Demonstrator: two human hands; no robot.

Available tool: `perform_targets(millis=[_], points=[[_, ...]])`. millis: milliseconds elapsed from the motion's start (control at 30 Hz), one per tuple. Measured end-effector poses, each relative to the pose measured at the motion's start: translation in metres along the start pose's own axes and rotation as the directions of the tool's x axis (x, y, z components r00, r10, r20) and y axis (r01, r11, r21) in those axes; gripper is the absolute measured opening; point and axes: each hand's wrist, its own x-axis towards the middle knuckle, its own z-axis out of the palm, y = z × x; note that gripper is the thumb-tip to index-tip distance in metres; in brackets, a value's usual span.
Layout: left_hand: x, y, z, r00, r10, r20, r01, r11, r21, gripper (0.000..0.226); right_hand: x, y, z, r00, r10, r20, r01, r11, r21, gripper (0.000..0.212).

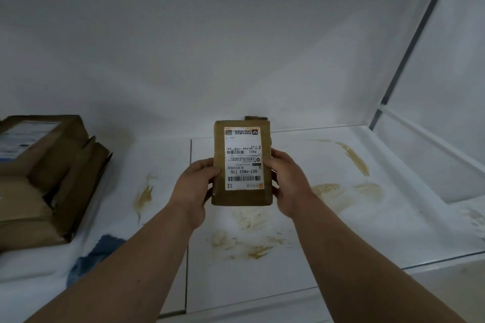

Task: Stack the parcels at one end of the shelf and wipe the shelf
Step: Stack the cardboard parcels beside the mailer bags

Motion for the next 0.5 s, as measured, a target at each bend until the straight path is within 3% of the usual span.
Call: perform_targets(millis=[267,500], points=[[-0.013,0.011,-0.063,0.997,0.032,-0.075,-0.037,0.997,-0.067,0.017,-0.016,0.015,0.057,0.988,-0.04,0.149,0.045,0.999,-0.031,0.03],[-0.024,0.023,-0.102,0.993,0.032,-0.112,-0.042,0.996,-0.085,0.015,-0.032,0.026,0.092,0.979,-0.053,0.198,0.064,0.997,-0.049,0.033]])
